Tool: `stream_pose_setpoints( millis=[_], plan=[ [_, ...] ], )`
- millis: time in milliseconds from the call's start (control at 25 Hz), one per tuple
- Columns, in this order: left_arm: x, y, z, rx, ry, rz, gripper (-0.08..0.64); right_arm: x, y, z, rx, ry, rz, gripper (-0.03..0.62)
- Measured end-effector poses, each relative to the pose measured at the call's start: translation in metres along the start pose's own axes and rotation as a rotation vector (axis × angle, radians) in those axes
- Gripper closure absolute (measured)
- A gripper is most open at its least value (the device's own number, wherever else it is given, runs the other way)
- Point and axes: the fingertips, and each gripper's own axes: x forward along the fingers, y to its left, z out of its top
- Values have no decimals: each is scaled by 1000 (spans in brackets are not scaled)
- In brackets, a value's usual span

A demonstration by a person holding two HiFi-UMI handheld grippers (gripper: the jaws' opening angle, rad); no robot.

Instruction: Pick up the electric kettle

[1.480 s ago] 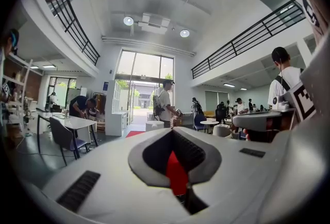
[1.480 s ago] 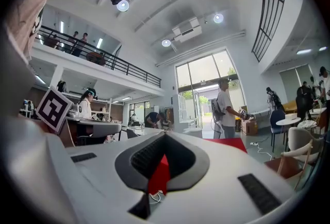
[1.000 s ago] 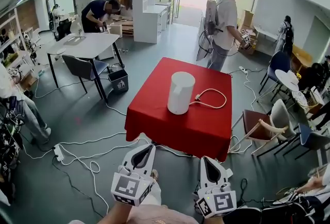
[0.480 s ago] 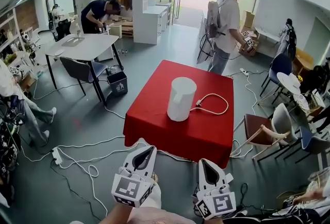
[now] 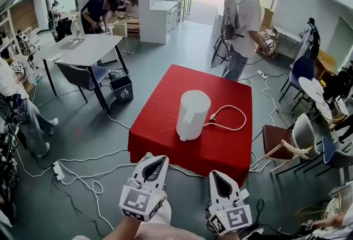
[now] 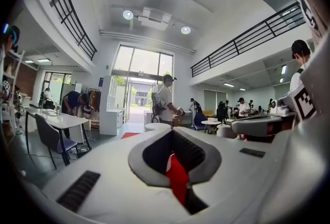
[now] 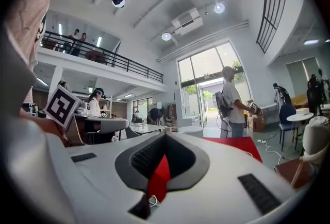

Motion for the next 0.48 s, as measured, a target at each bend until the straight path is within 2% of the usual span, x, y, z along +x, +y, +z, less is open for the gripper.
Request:
stream_pose_setpoints(
  millis=[360, 480],
  plan=[
    [63, 30, 7, -9, 21, -50, 565, 60, -26, 4, 9, 23, 5, 589],
    [78, 45, 9, 18, 21, -72, 563, 82, -29, 5, 4, 32, -5, 591]
  ],
)
